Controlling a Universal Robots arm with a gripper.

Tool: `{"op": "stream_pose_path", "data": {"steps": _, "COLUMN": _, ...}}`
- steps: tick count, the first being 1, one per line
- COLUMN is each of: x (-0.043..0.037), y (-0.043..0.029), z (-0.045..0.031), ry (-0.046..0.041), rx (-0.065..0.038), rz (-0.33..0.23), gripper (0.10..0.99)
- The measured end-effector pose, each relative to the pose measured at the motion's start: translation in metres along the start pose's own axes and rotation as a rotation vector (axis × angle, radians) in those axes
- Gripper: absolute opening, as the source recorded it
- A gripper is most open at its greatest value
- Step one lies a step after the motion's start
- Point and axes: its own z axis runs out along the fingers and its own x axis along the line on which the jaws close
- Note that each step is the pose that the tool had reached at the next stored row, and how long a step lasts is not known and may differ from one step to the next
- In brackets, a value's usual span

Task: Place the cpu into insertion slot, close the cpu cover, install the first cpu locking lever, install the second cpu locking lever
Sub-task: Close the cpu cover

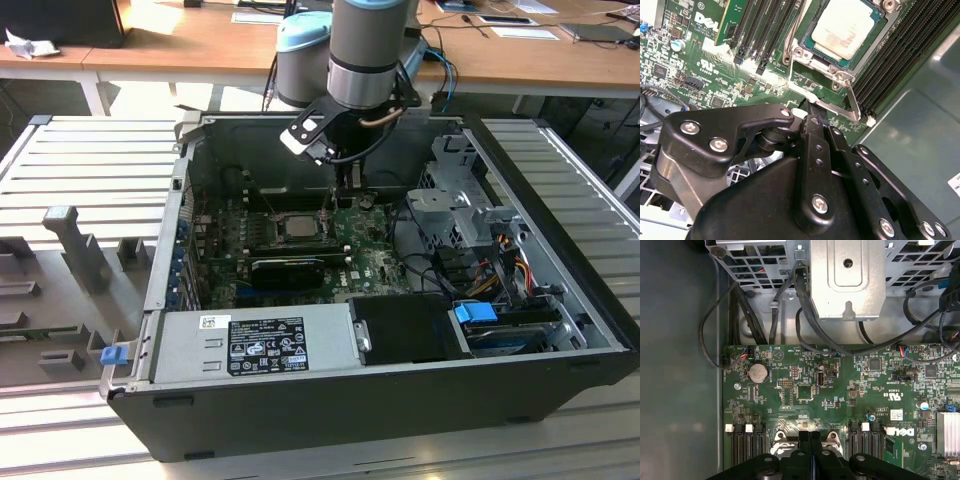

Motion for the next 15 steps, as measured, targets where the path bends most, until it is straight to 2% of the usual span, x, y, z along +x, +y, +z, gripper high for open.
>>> {"op": "stream_pose_path", "data": {"steps": 15, "x": -0.0001, "y": -0.0107, "z": -0.0001, "ry": 0.0000, "rx": 0.000, "rz": 0.000, "gripper": 0.106}}
